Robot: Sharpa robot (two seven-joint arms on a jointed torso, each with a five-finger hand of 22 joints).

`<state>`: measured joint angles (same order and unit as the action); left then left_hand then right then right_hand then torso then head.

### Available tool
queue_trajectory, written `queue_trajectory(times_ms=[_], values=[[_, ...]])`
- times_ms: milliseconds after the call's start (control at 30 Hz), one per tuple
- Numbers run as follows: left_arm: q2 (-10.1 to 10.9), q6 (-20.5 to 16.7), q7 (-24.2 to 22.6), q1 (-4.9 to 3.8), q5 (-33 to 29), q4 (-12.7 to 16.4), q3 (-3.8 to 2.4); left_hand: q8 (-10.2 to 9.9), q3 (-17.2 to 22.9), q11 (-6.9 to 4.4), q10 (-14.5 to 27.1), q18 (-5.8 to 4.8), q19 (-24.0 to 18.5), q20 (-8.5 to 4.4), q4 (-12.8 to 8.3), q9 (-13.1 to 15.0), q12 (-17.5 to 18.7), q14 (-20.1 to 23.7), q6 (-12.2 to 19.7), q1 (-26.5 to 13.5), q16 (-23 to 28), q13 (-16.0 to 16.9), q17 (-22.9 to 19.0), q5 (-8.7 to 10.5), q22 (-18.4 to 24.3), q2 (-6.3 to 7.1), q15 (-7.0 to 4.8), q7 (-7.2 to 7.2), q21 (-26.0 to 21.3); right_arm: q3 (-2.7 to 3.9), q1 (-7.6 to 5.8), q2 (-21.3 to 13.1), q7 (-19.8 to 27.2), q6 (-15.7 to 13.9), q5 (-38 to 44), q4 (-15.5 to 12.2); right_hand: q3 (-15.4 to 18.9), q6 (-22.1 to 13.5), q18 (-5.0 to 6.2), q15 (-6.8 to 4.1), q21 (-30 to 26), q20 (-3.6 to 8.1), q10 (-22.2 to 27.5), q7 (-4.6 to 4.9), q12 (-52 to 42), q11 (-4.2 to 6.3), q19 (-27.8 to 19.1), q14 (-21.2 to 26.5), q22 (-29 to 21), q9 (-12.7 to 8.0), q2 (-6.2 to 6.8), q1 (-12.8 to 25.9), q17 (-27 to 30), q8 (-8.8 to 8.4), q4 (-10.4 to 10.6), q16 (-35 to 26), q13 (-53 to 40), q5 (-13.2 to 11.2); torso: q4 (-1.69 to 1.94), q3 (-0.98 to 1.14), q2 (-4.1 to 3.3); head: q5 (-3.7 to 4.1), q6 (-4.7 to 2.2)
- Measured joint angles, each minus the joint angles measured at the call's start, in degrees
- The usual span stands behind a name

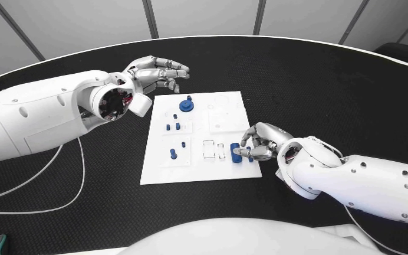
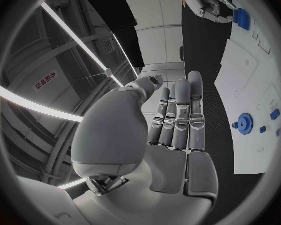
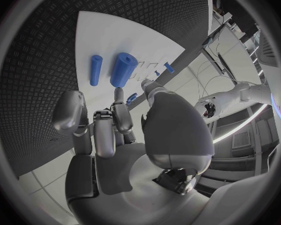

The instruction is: Assemble the parts on the task board

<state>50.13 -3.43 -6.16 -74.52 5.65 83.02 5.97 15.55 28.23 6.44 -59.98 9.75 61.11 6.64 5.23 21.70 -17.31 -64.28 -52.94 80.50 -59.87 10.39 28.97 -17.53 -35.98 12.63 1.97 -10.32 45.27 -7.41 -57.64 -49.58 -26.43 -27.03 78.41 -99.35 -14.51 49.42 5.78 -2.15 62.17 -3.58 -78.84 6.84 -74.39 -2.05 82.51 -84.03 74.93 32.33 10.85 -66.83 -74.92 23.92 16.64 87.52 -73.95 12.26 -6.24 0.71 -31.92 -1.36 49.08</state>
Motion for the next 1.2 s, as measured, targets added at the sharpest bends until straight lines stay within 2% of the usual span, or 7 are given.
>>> queue_trajectory(times_ms=[367, 1200], values=[[0.47, -0.15, 0.08, -0.01, 0.00, 0.37, -0.01, 0.00, 0.00, 0.00, 0.00, 0.00, 0.00, 0.00, 0.00, 0.00, 0.00, 0.00, 0.00, 0.00, 0.00, 0.00, 0.00, 0.00, 0.00, 0.00, 0.00, 0.00, 0.00, 0.00, 0.40, 0.82, -1.42, 1.81, -0.31, 1.02, 0.82, -0.21, 0.00, 0.00, 0.00, 0.00, 0.00, -0.21, 0.00, 0.00, 0.00, 0.00, 0.00, 0.20, -0.26, 0.80, 0.01, 0.22, -0.03, 0.00, -0.04, 0.00, 0.14, 0.07, -0.15, -0.26, 0.27], [0.86, -0.04, 0.42, -0.04, 0.01, 0.83, -0.01, 0.00, -0.16, 0.00, 0.00, -0.01, 0.00, 0.00, 0.16, 0.00, 0.00, 0.00, 0.00, 0.00, 0.00, -0.04, 0.01, 0.00, 0.05, 0.00, 0.00, 0.00, 0.00, 0.01, 0.44, 3.65, -2.32, 5.02, -0.38, 4.75, 0.98, -0.21, 0.00, 0.00, -0.28, 0.00, 0.01, -0.21, 0.01, 0.00, 0.00, 0.00, -0.01, 0.32, -0.74, 1.27, 0.02, 0.22, 0.13, 0.00, 0.02, 0.00, 0.15, 0.12, -0.31, -0.72, 0.48]])
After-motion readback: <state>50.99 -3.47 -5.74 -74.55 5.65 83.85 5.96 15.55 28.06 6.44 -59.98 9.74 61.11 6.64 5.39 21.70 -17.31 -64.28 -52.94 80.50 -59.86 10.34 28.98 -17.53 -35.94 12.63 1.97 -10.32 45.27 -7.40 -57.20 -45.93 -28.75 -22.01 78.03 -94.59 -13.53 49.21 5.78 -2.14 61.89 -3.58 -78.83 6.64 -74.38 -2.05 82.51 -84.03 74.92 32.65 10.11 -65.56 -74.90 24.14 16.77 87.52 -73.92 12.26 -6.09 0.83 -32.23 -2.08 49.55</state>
